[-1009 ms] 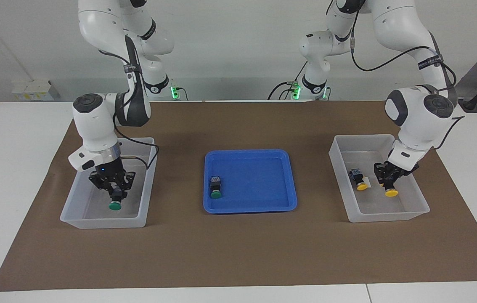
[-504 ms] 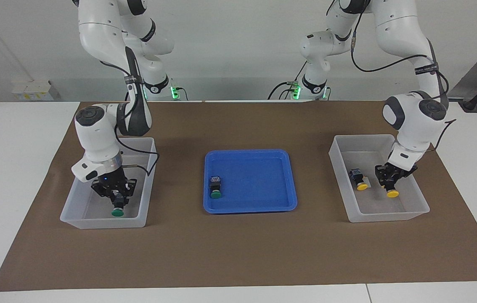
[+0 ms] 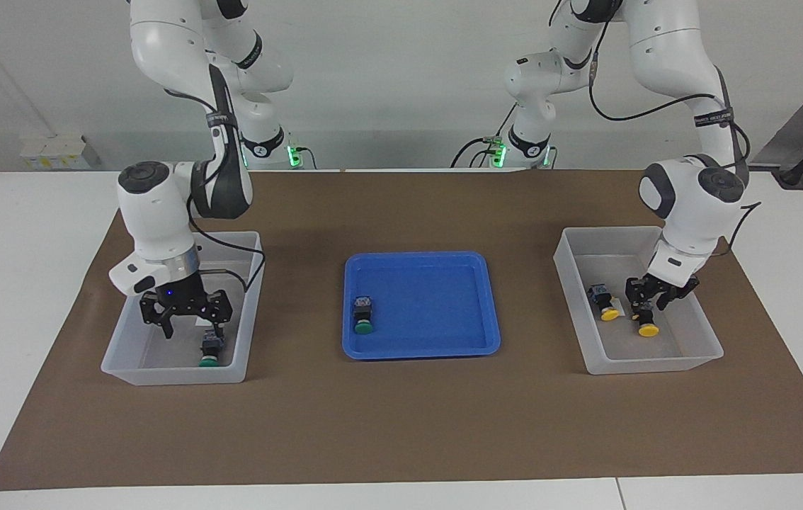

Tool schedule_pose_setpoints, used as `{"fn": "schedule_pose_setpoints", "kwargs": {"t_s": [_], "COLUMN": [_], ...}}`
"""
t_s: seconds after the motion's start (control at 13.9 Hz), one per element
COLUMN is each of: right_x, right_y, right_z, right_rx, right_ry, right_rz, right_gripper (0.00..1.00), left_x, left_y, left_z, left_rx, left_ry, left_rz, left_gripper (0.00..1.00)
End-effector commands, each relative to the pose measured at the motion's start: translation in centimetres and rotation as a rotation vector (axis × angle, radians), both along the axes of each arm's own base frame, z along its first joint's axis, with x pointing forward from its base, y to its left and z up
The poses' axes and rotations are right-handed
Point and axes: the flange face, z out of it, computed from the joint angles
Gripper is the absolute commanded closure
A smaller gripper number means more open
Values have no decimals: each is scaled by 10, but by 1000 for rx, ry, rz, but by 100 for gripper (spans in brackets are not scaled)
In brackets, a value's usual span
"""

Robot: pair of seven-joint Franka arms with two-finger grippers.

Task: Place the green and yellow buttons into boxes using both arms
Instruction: 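Release the yellow button in its box while the right releases green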

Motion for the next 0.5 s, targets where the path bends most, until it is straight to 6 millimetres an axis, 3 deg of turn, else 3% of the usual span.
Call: {"fn": "schedule_pose_setpoints", "kwargs": {"t_s": [0.0,0.07,0.22,0.36,0.43], "right_x": [-25,-32,-35,-35,-31], "right_y": [6,9,19,31,47], "right_z": [62,81,97,94,90], "right_rx": [10,14,23,33,49], "right_ry": [-11,-15,-26,-18,-19], "right_rz": [-21,-33,-46,-53,-46], "right_gripper": [0,0,0,0,0], "left_x": [16,21,28,31,32], "left_y": [-16,-22,-35,-52,-58], "left_z": [50,66,98,129,144], "left_rx": [26,28,31,31,29], "left_ry": [37,55,85,116,126], "left_rz": [-29,-31,-40,-53,-56], "left_gripper": [46,46,49,50,51]}}
